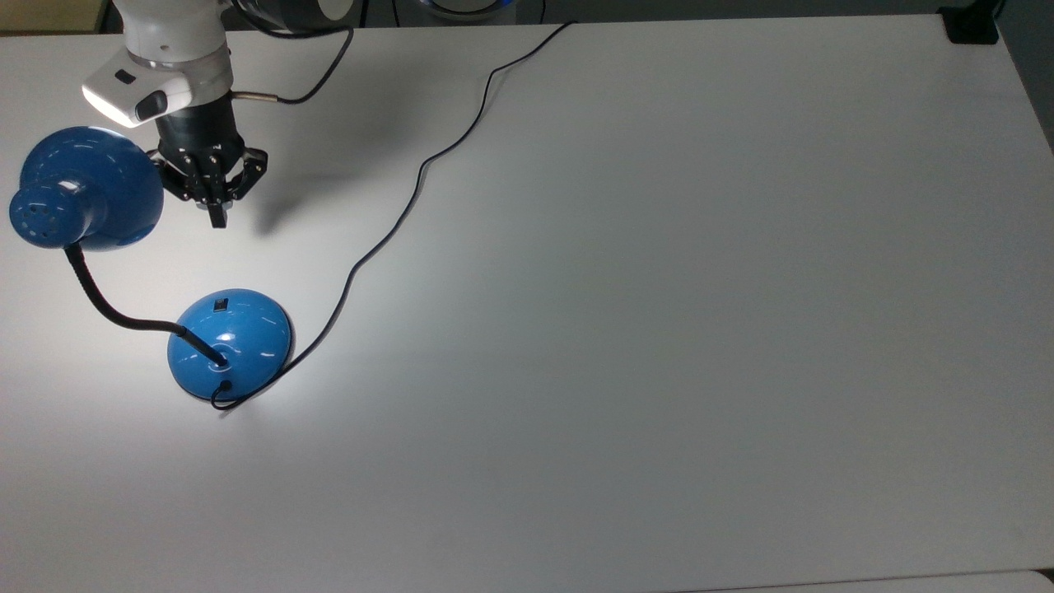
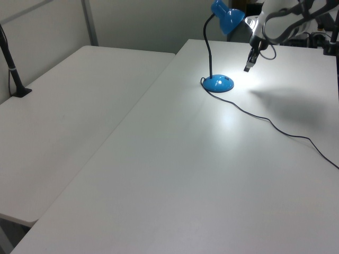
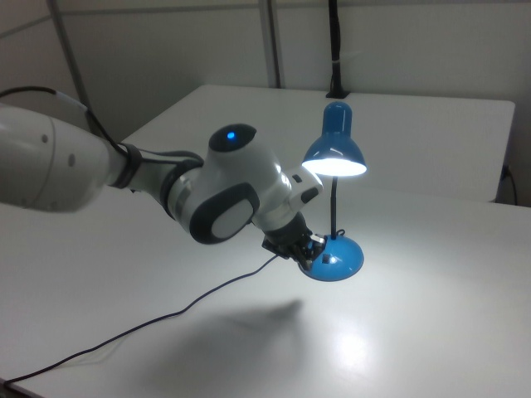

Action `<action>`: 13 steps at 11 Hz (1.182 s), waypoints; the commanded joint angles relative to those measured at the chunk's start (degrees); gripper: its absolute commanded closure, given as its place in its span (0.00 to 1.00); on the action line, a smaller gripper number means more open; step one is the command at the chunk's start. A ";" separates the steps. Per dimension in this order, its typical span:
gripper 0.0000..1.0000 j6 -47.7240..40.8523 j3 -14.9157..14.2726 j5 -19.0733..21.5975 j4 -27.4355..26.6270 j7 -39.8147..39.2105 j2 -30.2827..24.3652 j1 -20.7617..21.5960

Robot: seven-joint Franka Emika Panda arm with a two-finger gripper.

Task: Turn off the lamp
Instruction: 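Lower the gripper onto the switch on top of the lamp base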

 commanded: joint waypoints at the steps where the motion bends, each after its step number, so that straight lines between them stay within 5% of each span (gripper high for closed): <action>1: 1.00 11.99 0.19 2.62 -1.02 -0.39 5.24 -0.01; 7: 1.00 14.21 1.51 16.23 1.17 -2.31 7.19 0.34; 13: 1.00 14.21 2.04 20.55 5.21 -2.41 9.73 0.78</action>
